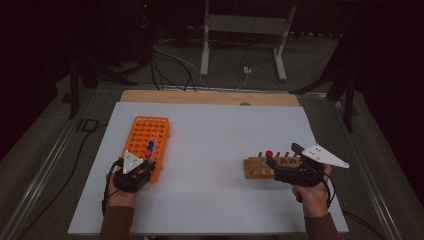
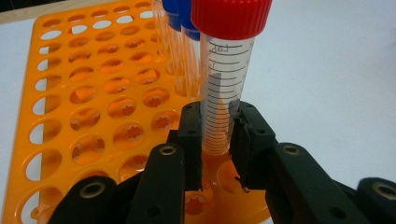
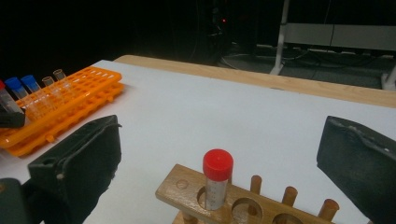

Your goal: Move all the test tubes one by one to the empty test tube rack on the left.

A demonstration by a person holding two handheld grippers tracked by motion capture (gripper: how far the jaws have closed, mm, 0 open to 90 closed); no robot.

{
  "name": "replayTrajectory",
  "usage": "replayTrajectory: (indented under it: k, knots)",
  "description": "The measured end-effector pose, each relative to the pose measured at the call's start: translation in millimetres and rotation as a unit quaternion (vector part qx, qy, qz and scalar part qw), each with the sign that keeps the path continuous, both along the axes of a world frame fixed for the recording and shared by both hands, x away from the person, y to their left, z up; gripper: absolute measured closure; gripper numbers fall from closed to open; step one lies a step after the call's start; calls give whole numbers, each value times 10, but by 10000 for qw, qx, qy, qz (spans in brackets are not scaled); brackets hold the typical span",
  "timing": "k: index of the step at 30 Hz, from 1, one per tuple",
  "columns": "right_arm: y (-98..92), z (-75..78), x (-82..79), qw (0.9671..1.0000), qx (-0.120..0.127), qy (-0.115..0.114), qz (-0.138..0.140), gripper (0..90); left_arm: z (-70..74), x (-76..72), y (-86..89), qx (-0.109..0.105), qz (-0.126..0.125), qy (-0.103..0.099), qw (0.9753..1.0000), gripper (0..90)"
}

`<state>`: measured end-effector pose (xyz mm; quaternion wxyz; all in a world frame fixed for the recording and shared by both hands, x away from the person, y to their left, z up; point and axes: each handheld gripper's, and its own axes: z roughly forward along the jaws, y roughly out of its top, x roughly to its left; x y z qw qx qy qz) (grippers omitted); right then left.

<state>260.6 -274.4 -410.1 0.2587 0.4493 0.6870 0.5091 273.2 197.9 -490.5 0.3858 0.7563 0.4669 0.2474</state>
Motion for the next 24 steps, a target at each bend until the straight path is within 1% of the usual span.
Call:
replayTrajectory:
  k: [7, 9, 11, 15, 18, 19, 20, 22, 24]
  knots:
    - [-18, -49, 31, 10000, -20, 55, -25, 0, -2, -6, 1, -4, 8, -1, 10000, 748]
    - [-20, -74, 47, 9999, -35, 107, -23, 0, -3, -8, 7, -32, 28, -8, 10000, 733]
    - [-18, -102, 64, 9999, -47, 165, -25, 0, 2, -17, 32, -78, 6, -43, 10000, 672]
    - [-13, -155, 98, 9996, -89, 259, 1, 0, 53, -41, 93, -350, -11, -154, 9993, 579]
    - [-5, -194, 118, 9994, -115, 319, 42, 0, 94, -62, 120, -510, 22, -281, 9983, 492]
    - [2, -211, 125, 9993, -167, 319, 34, 0, 110, -69, 127, -555, 30, -334, 9979, 464]
    - [11, -229, 133, 9992, -217, 330, 32, 0, 125, -76, 129, -626, 52, -377, 9973, 425]
    - [28, -266, 148, 9990, -267, 364, 63, 9, 153, -92, 131, -700, 89, -474, 9964, 345]
    - [39, -302, 160, 9988, -330, 353, 63, 46, 175, -99, 131, -756, 138, -517, 9957, 258]
